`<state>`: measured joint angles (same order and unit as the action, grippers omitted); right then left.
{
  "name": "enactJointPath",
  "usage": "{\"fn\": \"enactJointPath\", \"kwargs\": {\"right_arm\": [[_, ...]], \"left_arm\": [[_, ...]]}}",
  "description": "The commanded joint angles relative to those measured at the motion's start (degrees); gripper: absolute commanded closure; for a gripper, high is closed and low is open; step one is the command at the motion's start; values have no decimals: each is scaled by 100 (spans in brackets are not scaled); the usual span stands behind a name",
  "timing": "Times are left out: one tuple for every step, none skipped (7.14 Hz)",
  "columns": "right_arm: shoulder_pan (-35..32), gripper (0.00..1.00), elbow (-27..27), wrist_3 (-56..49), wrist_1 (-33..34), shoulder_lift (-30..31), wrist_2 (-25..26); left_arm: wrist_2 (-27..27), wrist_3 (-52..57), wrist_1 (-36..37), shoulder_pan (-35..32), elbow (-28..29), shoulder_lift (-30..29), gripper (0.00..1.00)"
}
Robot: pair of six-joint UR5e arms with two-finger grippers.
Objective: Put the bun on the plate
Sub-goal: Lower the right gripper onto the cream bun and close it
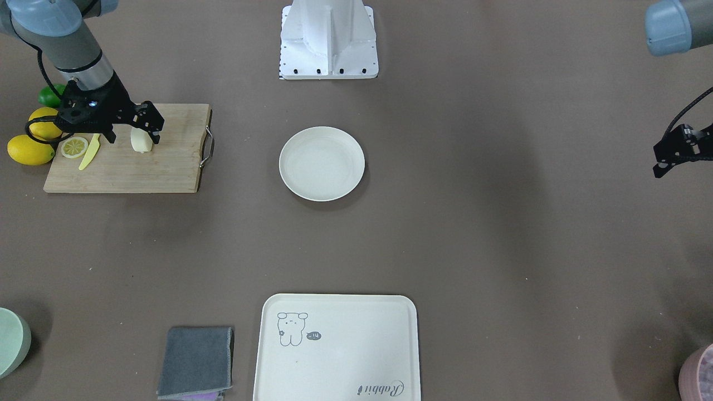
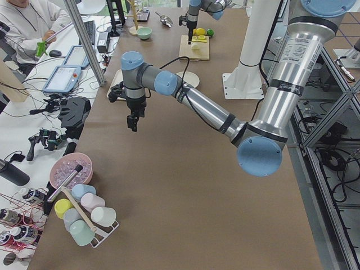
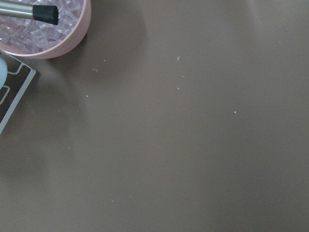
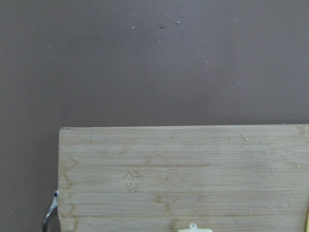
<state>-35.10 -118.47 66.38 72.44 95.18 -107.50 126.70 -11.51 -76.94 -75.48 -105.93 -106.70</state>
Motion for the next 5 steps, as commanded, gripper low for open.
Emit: {"fn": "enactJointPath", "kwargs": {"right_arm": [[319, 0, 165, 60, -856, 472, 203], [380, 0, 201, 59, -1081, 632, 221], [459, 1, 315, 59, -1083, 634, 378], [565, 5, 420, 68, -1083, 625, 545], [627, 19, 439, 138, -1083, 599, 590]], "left_arm": [[-5, 61, -145, -28, -7, 97, 2], [-5, 61, -145, -28, -16, 97, 2], [4, 61, -154, -28, -42, 149, 2], [-5, 61, -154, -28, -60, 167, 2], [4, 70, -154, -28, -60, 202, 2]]}}
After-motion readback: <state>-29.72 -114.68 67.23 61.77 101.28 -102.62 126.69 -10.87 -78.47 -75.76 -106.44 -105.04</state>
